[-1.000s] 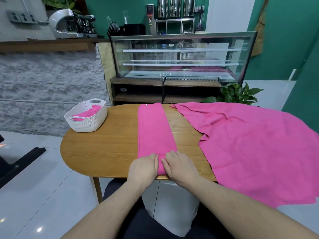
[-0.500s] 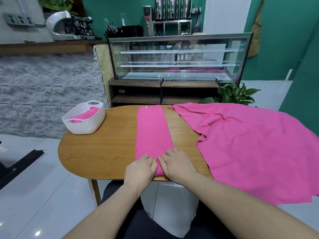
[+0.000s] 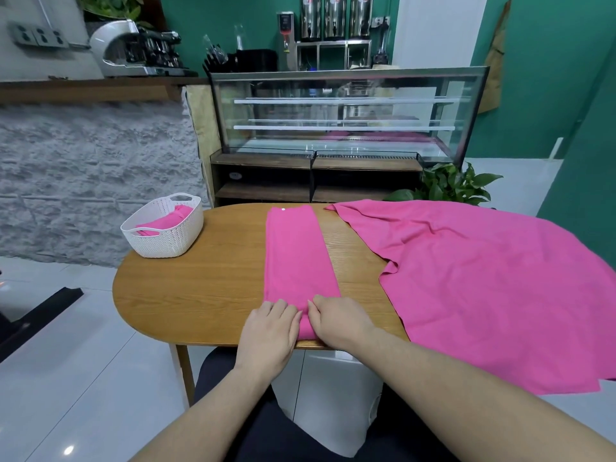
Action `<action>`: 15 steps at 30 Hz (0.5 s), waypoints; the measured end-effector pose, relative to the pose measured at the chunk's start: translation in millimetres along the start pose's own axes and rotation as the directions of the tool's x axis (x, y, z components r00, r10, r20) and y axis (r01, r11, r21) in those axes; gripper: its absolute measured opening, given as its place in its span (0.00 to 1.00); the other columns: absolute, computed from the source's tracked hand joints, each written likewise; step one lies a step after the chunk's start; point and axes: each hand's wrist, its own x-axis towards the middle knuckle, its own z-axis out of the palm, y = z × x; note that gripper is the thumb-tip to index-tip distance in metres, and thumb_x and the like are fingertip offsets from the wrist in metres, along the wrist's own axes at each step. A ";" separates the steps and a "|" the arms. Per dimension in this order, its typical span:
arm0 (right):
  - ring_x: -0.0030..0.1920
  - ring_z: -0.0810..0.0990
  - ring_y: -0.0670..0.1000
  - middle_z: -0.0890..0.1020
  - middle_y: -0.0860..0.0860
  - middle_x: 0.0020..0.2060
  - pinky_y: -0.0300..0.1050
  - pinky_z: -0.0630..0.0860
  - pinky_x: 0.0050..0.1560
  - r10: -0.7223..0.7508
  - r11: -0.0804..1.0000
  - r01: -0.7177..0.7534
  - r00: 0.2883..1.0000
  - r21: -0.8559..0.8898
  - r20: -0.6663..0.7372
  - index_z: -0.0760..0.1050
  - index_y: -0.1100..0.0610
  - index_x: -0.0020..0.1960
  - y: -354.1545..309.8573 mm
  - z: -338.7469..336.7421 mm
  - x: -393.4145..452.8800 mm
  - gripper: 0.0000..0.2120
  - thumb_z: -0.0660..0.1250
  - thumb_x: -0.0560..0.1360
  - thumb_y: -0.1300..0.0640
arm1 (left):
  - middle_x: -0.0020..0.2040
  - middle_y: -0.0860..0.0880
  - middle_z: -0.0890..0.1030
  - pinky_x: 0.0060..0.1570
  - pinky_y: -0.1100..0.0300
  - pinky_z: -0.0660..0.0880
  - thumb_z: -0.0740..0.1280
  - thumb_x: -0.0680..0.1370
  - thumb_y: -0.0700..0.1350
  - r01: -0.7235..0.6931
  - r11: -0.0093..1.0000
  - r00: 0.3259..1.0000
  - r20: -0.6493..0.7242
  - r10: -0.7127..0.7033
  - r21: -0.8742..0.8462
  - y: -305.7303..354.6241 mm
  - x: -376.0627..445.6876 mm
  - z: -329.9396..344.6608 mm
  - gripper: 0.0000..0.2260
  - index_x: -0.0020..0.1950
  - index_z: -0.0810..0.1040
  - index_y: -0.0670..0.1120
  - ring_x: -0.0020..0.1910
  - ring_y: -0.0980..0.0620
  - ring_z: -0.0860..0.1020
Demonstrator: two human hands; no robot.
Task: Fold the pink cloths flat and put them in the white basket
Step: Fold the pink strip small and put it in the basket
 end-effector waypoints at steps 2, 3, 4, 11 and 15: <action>0.51 0.80 0.64 0.83 0.61 0.50 0.51 0.72 0.48 0.060 0.998 -0.061 0.995 0.000 0.082 0.75 0.58 0.55 -3.0 -3.1 3.3 0.19 0.50 0.84 0.48 | 0.35 0.51 0.72 0.30 0.49 0.71 0.58 0.81 0.45 -0.023 0.999 0.999 0.037 0.025 -0.042 -2.9 -2.9 -4.6 0.10 0.40 0.72 0.49 0.33 0.47 0.70; 0.51 0.80 0.64 0.83 0.60 0.50 0.51 0.72 0.48 0.062 0.998 -0.061 0.994 -0.005 0.088 0.75 0.58 0.55 -3.5 -3.8 3.6 0.19 0.50 0.83 0.49 | 0.33 0.51 0.71 0.29 0.49 0.71 0.59 0.79 0.44 -0.011 0.998 0.997 0.071 0.015 -0.061 -4.3 -1.2 -6.3 0.09 0.39 0.70 0.49 0.31 0.47 0.70; 0.50 0.80 0.63 0.83 0.60 0.49 0.50 0.71 0.47 0.039 0.999 -0.039 0.997 -0.015 0.065 0.75 0.58 0.54 -3.7 -4.1 1.7 0.19 0.50 0.83 0.49 | 0.32 0.51 0.70 0.27 0.51 0.71 0.61 0.78 0.43 0.015 0.998 0.994 0.107 -0.008 -0.068 -5.0 2.2 -8.1 0.09 0.38 0.69 0.50 0.29 0.47 0.69; 0.38 0.71 0.54 0.73 0.51 0.37 0.50 0.69 0.41 -0.201 0.975 0.186 0.971 -0.119 -0.129 0.68 0.55 0.42 11.2 11.8 -16.8 0.13 0.55 0.82 0.50 | 0.34 0.52 0.74 0.36 0.53 0.68 0.49 0.84 0.53 0.257 0.956 0.937 0.277 -0.212 -0.139 4.1 19.5 -14.3 0.13 0.44 0.66 0.50 0.37 0.45 0.76; 0.39 0.73 0.58 0.76 0.54 0.38 0.50 0.64 0.40 -0.178 0.984 0.179 0.982 0.020 -0.061 0.63 0.53 0.44 4.6 -0.8 -12.3 0.12 0.51 0.84 0.50 | 0.41 0.51 0.81 0.41 0.53 0.73 0.45 0.84 0.56 0.278 0.957 0.916 0.322 -0.239 -0.081 3.5 25.2 -17.4 0.22 0.47 0.76 0.51 0.42 0.46 0.80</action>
